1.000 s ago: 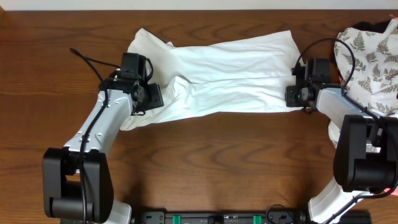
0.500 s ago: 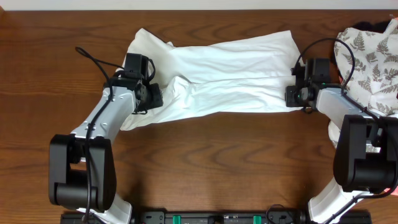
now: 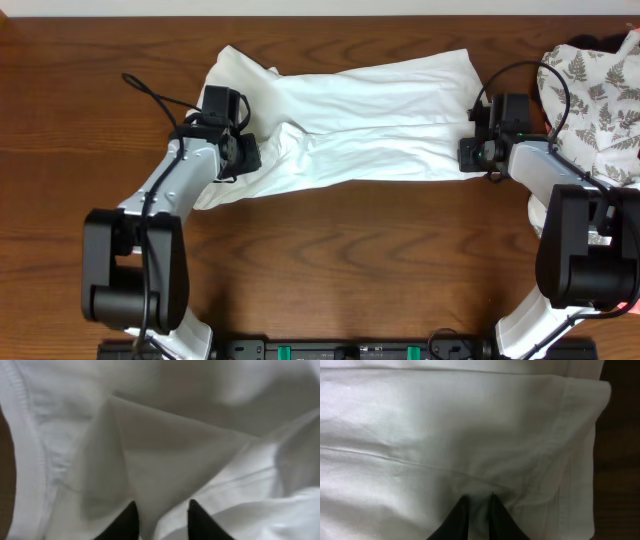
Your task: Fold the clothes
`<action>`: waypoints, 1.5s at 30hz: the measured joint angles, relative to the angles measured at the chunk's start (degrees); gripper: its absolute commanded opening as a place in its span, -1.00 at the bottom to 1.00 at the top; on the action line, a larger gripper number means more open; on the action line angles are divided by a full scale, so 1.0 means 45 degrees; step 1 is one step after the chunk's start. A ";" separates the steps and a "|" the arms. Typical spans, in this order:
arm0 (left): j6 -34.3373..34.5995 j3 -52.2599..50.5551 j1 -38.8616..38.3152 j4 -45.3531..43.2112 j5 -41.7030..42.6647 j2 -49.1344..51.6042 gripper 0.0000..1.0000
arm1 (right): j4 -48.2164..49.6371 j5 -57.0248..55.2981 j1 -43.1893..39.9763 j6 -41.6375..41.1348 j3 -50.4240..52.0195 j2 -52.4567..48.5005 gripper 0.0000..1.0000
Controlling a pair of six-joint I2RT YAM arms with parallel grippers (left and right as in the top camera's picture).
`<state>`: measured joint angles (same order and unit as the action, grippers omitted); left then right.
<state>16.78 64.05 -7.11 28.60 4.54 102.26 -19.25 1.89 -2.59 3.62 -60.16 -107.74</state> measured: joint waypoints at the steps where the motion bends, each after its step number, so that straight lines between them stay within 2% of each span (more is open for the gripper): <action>1: 0.0010 -0.0015 0.0000 -0.0087 -0.0015 0.0049 -0.53 | -0.0005 0.0000 0.0000 0.0000 0.0000 0.0000 -0.73; 14: -0.0063 -0.0053 0.0000 -0.1127 -0.0918 0.0097 -0.56 | -0.0005 0.0005 0.0029 0.0000 0.0000 -0.0005 -0.80; 30: -0.0340 -0.0112 0.0073 -0.3434 -0.1399 0.0379 -0.55 | -0.0005 0.0029 0.0053 0.0000 -0.0005 -0.0010 -0.84; 36: -0.0568 -0.0121 0.0107 -0.3716 -0.1394 0.1195 -0.53 | -0.0005 0.0024 0.0058 0.0000 -0.0005 -0.0010 -0.83; 45: -0.0738 0.0073 0.0937 -0.3808 -0.1394 0.1234 -0.53 | -0.0005 0.0024 0.0058 0.0000 -0.0005 -0.0010 -0.84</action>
<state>13.45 64.38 -2.90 11.46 -1.74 107.81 -19.27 2.00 -2.33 3.62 -60.18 -107.79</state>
